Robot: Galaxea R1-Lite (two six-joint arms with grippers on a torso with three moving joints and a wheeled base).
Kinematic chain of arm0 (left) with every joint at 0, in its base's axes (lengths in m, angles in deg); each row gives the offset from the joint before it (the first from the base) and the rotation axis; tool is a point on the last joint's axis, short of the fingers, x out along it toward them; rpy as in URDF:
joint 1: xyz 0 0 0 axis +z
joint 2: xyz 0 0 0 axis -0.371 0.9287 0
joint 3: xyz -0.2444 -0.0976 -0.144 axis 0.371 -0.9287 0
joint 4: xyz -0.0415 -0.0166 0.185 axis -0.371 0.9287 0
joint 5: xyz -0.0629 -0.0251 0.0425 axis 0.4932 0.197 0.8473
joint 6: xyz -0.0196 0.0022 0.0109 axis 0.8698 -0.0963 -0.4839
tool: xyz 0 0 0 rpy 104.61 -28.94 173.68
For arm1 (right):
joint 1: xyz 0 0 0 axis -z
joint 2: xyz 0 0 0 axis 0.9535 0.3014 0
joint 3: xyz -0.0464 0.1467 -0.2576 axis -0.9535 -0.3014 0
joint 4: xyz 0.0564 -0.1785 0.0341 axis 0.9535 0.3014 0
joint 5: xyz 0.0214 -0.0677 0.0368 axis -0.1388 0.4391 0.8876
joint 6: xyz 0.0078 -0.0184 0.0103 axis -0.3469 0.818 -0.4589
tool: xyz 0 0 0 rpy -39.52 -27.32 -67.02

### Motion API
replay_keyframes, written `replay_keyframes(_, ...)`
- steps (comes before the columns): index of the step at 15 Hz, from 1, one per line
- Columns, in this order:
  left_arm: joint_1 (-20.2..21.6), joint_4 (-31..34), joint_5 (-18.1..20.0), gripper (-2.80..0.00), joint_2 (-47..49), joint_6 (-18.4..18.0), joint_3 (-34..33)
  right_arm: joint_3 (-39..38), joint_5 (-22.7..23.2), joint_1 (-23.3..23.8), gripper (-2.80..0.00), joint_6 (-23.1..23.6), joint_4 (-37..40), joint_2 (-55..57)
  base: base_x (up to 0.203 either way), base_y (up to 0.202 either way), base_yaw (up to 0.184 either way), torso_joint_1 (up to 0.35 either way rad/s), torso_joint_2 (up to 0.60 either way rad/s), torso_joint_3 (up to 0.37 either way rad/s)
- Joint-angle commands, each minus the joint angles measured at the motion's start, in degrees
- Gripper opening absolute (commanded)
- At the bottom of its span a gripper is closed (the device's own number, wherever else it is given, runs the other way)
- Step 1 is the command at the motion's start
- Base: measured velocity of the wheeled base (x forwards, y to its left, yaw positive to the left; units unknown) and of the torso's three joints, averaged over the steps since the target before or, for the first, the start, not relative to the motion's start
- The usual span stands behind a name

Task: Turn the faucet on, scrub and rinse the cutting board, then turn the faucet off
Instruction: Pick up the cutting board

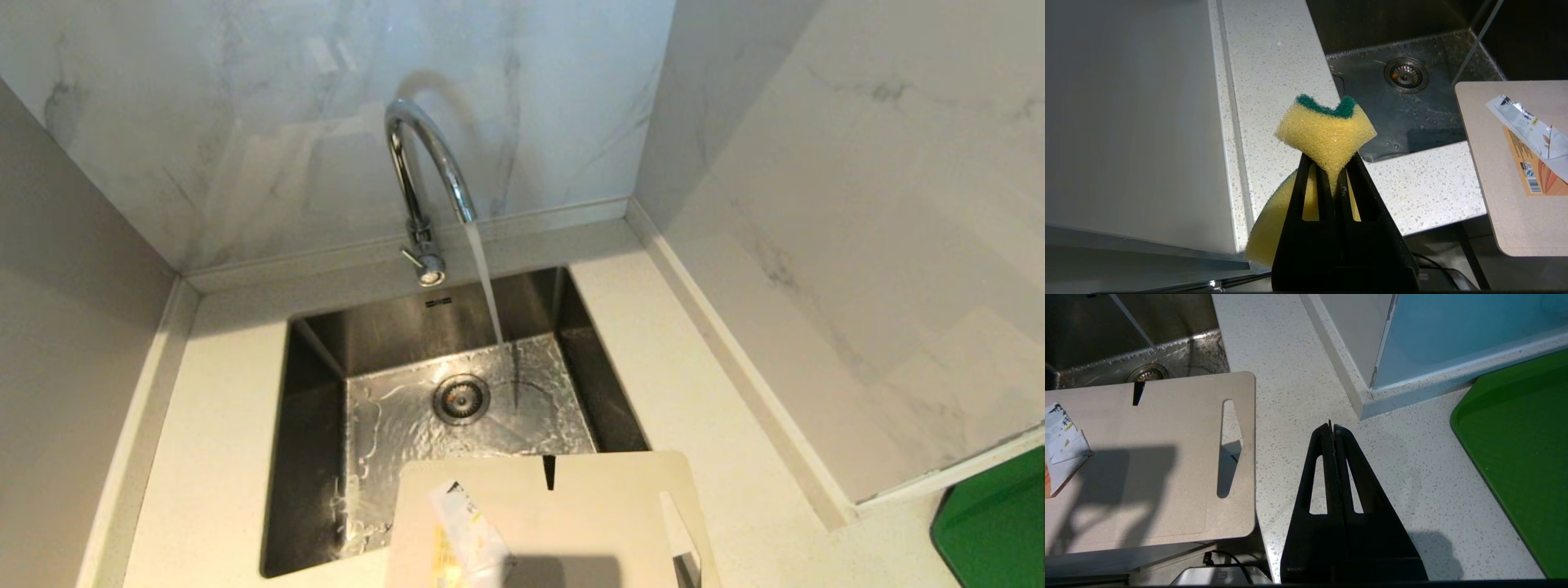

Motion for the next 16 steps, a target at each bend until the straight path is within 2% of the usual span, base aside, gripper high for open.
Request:
replay_keyframes(1, 0.0, 0.0, 0.0, -2.8, -0.1, 0.0, 0.0, -0.1, 0.1, 0.0, -2.8, 0.3, -0.2, 0.0, 0.0, 0.0, 0.0, 0.0, 0.0, 0.0)
replay_keyframes(16, 0.0, 0.0, 0.0, -2.8, -0.1, 0.0, 0.0, 0.1, -0.1, 0.1, -2.8, 0.6, 0.1, 0.0, 0.0, 0.0, 0.0, 0.0, 0.0, 0.0)
